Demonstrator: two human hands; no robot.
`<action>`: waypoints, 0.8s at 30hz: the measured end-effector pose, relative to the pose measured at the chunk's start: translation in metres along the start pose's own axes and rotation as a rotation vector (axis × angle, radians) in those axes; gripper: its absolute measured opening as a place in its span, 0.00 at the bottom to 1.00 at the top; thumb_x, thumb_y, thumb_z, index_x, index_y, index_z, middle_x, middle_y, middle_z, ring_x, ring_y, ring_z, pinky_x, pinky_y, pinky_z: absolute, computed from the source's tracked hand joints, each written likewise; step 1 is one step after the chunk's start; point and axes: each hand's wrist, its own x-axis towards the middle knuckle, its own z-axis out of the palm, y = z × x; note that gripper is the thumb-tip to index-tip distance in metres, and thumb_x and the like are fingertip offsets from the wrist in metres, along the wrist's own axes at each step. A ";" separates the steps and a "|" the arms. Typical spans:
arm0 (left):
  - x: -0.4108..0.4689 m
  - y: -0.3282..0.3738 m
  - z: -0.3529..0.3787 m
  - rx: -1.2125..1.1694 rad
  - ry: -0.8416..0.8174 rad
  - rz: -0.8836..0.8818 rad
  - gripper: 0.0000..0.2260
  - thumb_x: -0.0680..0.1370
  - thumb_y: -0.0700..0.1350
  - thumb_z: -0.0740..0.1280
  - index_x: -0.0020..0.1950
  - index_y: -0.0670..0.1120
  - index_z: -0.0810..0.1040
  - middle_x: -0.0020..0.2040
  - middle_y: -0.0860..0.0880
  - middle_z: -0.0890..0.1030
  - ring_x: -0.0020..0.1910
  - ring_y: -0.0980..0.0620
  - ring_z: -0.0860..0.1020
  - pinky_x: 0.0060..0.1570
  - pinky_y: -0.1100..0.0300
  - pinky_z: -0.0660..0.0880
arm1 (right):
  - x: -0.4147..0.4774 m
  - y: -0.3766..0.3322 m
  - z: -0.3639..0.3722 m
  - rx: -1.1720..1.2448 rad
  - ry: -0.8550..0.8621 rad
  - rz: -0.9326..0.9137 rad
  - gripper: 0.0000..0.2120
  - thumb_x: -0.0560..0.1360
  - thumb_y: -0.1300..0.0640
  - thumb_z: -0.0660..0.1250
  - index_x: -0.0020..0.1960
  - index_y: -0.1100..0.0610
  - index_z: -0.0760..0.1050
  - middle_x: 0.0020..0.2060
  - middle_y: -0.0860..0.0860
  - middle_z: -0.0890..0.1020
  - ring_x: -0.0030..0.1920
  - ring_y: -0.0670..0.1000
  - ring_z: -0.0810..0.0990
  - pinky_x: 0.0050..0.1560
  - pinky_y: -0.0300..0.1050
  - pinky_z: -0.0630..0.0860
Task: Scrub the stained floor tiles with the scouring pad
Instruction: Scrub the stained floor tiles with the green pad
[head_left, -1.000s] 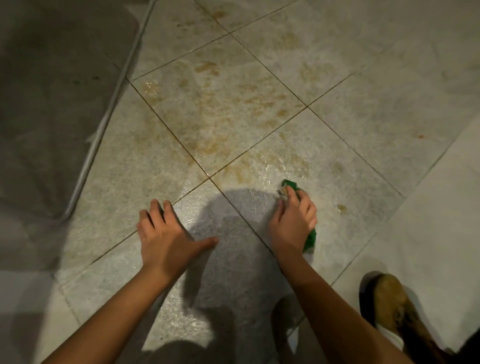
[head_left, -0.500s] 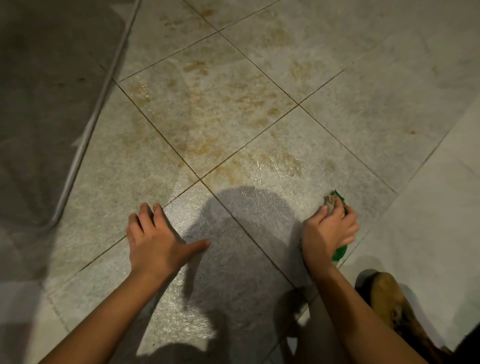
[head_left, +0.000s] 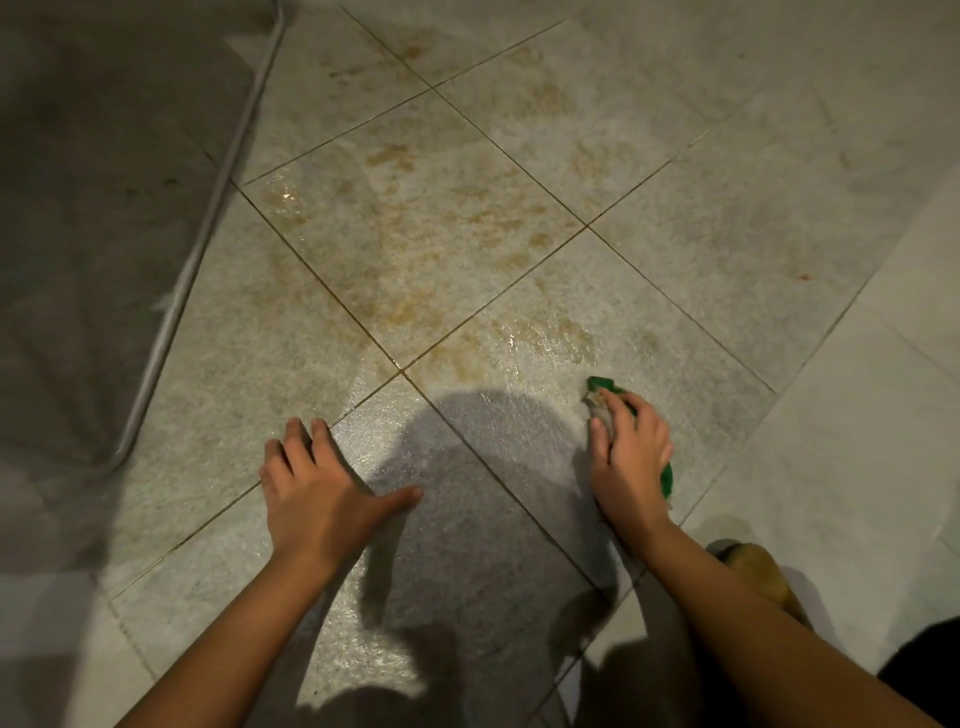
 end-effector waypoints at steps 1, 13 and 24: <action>0.000 -0.001 -0.002 -0.004 -0.006 0.006 0.55 0.62 0.72 0.67 0.76 0.41 0.50 0.76 0.40 0.51 0.74 0.39 0.49 0.74 0.47 0.51 | 0.005 -0.002 0.001 -0.006 0.029 0.074 0.19 0.78 0.53 0.53 0.67 0.57 0.67 0.64 0.56 0.67 0.64 0.54 0.60 0.65 0.52 0.54; 0.016 -0.037 -0.030 0.020 -0.098 -0.100 0.51 0.65 0.69 0.68 0.76 0.44 0.50 0.75 0.43 0.51 0.72 0.40 0.53 0.68 0.46 0.63 | 0.010 -0.083 0.051 -0.054 -0.005 0.017 0.19 0.77 0.55 0.53 0.62 0.62 0.73 0.59 0.61 0.74 0.58 0.61 0.70 0.58 0.57 0.64; 0.010 -0.046 -0.021 0.058 0.007 -0.023 0.49 0.66 0.72 0.64 0.75 0.44 0.52 0.76 0.44 0.53 0.72 0.41 0.56 0.67 0.48 0.64 | 0.017 -0.120 0.071 -0.087 -0.043 0.008 0.17 0.80 0.57 0.55 0.67 0.59 0.68 0.65 0.57 0.69 0.63 0.57 0.64 0.64 0.51 0.56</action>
